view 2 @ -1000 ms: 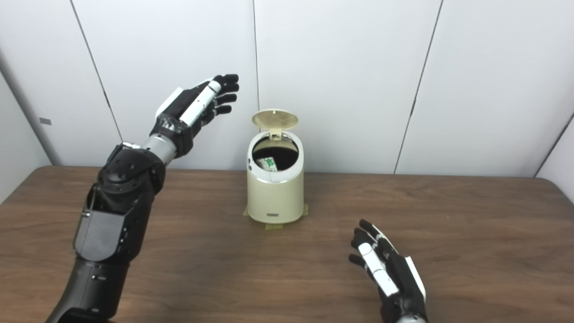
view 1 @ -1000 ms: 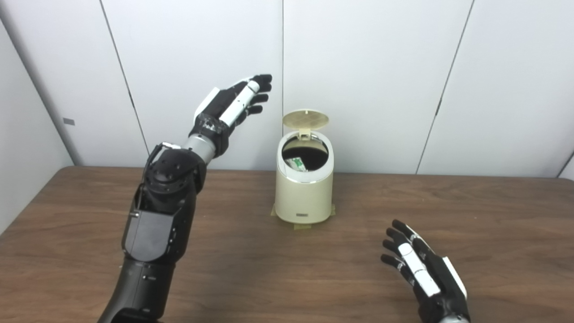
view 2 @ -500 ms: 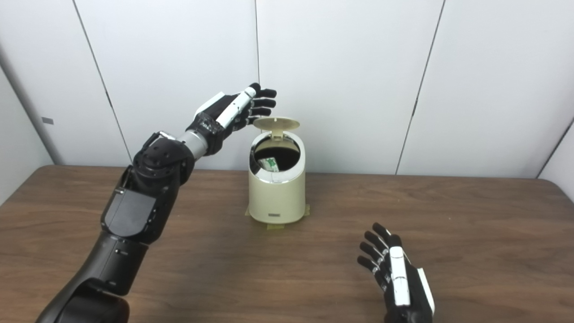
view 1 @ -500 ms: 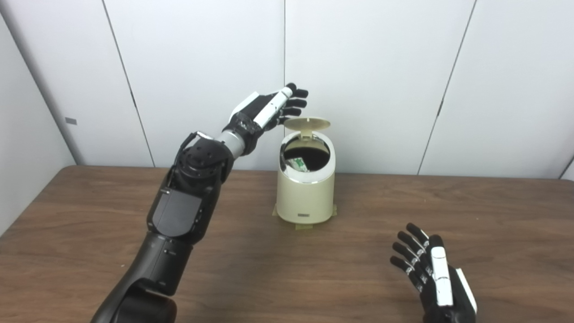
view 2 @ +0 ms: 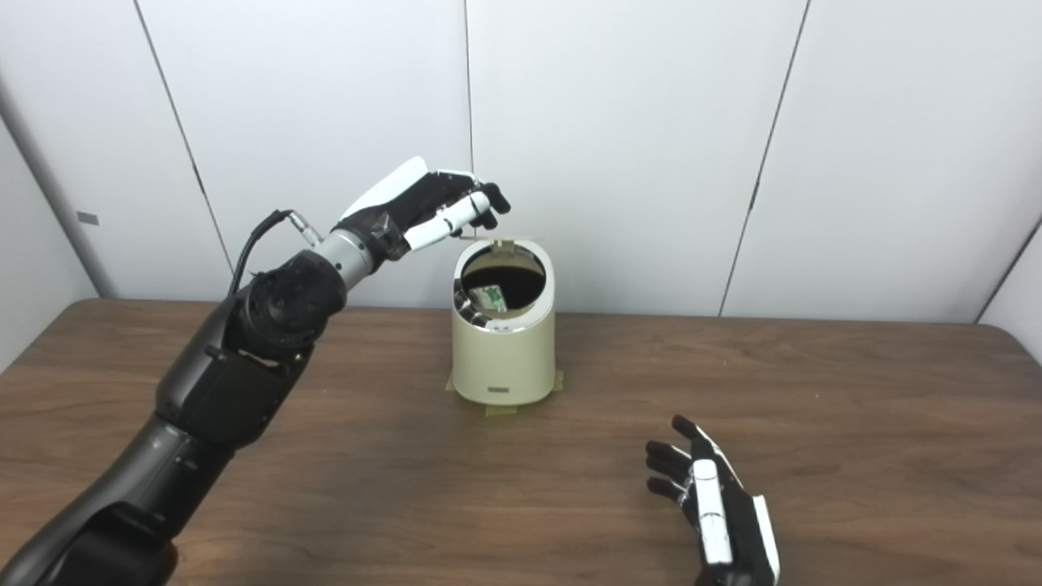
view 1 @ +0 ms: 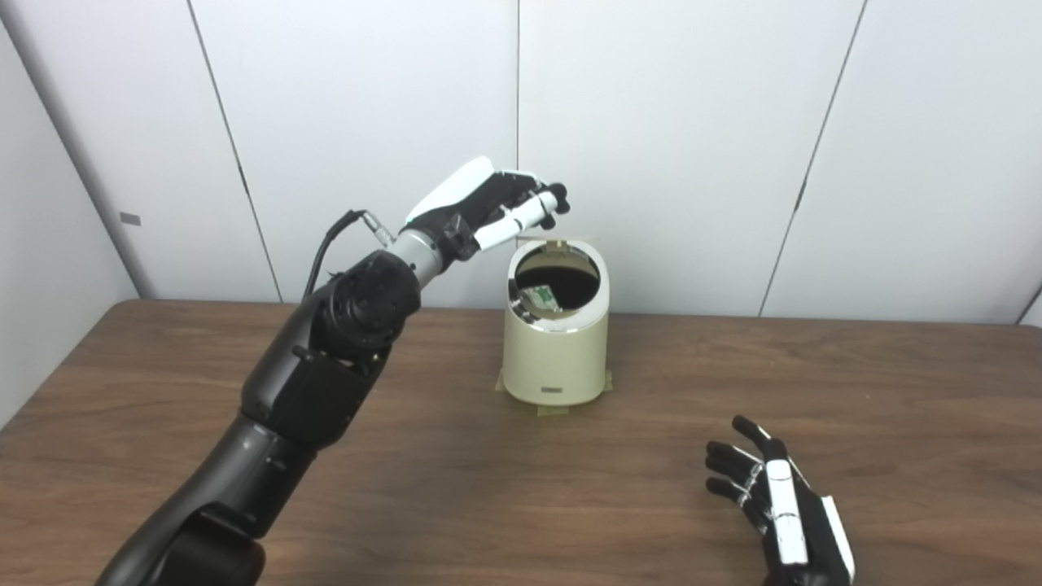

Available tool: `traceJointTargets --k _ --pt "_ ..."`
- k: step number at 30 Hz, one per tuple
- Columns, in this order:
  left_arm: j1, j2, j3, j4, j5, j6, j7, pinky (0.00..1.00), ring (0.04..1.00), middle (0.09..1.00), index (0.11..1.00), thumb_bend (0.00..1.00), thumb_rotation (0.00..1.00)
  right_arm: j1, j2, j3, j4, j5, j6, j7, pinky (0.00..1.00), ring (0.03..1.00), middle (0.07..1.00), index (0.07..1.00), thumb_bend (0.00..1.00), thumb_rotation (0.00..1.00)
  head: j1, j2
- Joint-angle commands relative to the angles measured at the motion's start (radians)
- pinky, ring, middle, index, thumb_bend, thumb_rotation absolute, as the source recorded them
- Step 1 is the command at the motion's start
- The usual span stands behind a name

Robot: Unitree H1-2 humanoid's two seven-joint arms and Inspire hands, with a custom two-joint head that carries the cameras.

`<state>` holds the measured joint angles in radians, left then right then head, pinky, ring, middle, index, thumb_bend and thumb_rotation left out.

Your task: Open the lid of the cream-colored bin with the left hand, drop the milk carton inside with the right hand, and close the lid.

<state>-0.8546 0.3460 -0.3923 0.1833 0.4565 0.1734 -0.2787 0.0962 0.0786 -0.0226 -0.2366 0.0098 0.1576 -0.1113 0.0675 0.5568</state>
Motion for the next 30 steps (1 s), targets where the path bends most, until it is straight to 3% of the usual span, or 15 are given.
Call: traceJointTargets --k 1,6,15,19,23,26,30 --pt "-0.048 0.032 -0.018 -0.037 0.074 -0.057 0.005 0.66 0.672 0.645 0.687 0.4 1.0 -0.002 0.01 -0.001 -0.008 -0.005 -0.042 -0.002 0.69 0.729 0.684 0.82 0.37 0.88 0.001 0.002" --pt "-0.032 0.055 -0.059 -0.049 0.166 -0.125 -0.013 0.55 0.602 0.638 0.67 0.48 1.0 0.002 0.011 -0.018 -0.005 0.006 -0.06 -0.013 0.68 0.732 0.686 0.846 0.35 0.87 -0.001 0.005" --pt "-0.014 0.075 -0.12 -0.015 0.26 -0.262 -0.085 0.68 0.668 0.694 0.703 0.49 1.0 0.001 0.001 -0.046 0.005 0.004 -0.088 -0.015 0.66 0.715 0.697 0.868 0.4 0.82 -0.016 0.012" --pt "-0.006 0.066 -0.13 -0.017 0.297 -0.271 -0.115 0.72 0.704 0.725 0.733 0.49 1.0 0.0 0.002 -0.055 0.01 0.014 -0.096 -0.014 0.69 0.719 0.692 0.869 0.39 0.81 -0.017 0.013" --pt "-0.003 0.072 -0.149 -0.042 0.34 -0.264 -0.188 0.77 0.761 0.766 0.76 0.51 1.0 0.006 0.005 -0.055 0.009 0.006 -0.099 -0.019 0.7 0.721 0.687 0.864 0.36 0.8 -0.02 0.013" --pt "0.002 0.076 -0.165 -0.057 0.369 -0.255 -0.246 0.86 0.856 0.85 0.847 0.53 1.0 0.012 0.011 -0.054 0.011 0.004 -0.106 -0.022 0.7 0.722 0.681 0.864 0.36 0.78 -0.025 0.015" --pt "0.008 0.073 -0.171 -0.054 0.387 -0.252 -0.294 0.93 0.917 0.912 0.901 0.54 1.0 0.019 0.014 -0.053 0.014 0.012 -0.114 -0.02 0.7 0.732 0.682 0.875 0.38 0.75 -0.03 0.018"
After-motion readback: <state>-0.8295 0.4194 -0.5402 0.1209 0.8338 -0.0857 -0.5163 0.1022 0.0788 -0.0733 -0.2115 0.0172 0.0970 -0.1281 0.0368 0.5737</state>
